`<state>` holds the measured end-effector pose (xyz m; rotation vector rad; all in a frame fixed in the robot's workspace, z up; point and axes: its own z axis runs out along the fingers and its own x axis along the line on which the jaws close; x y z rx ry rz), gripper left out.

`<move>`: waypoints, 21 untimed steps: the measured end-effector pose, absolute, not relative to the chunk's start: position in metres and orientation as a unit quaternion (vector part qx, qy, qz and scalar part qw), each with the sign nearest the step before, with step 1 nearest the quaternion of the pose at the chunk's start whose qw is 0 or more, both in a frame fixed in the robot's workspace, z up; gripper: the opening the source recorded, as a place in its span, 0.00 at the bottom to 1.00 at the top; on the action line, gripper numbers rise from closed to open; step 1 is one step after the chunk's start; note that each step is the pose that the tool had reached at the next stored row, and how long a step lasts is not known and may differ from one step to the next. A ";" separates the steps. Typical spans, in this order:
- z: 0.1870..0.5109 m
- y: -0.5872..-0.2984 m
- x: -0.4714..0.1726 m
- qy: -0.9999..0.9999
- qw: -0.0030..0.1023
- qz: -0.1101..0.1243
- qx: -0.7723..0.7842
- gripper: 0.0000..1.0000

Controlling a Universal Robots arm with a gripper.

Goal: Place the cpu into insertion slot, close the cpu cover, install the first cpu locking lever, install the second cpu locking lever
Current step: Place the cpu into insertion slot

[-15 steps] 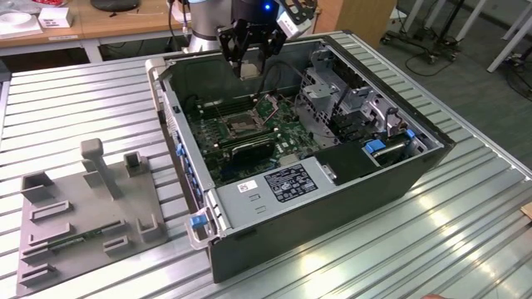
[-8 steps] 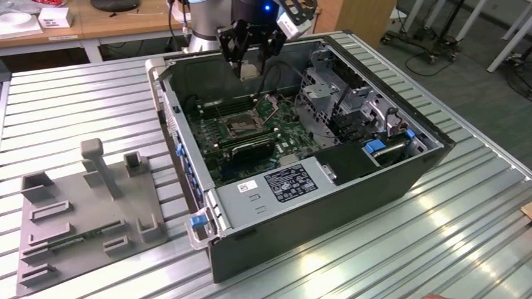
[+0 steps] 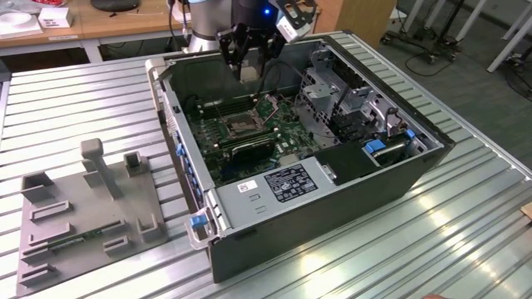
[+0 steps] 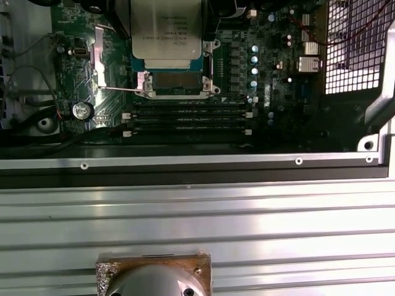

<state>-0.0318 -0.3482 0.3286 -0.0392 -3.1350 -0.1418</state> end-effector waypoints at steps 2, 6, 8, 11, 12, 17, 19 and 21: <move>0.328 -0.348 -0.032 -0.999 0.002 -0.045 -0.012 0.54; 0.324 -0.348 -0.032 -0.999 0.002 -0.045 -0.012 0.54; 0.324 -0.348 -0.032 -0.999 0.002 -0.045 -0.012 0.54; 0.324 -0.348 -0.032 -0.999 0.002 -0.045 -0.012 0.54; 0.323 -0.348 -0.032 -0.999 0.001 -0.045 -0.012 0.54; 0.321 -0.348 -0.035 -0.999 0.001 -0.045 -0.012 0.54; 0.320 -0.348 -0.037 -0.999 0.001 -0.045 -0.012 0.54; 0.318 -0.348 -0.038 -0.999 0.001 -0.045 -0.012 0.54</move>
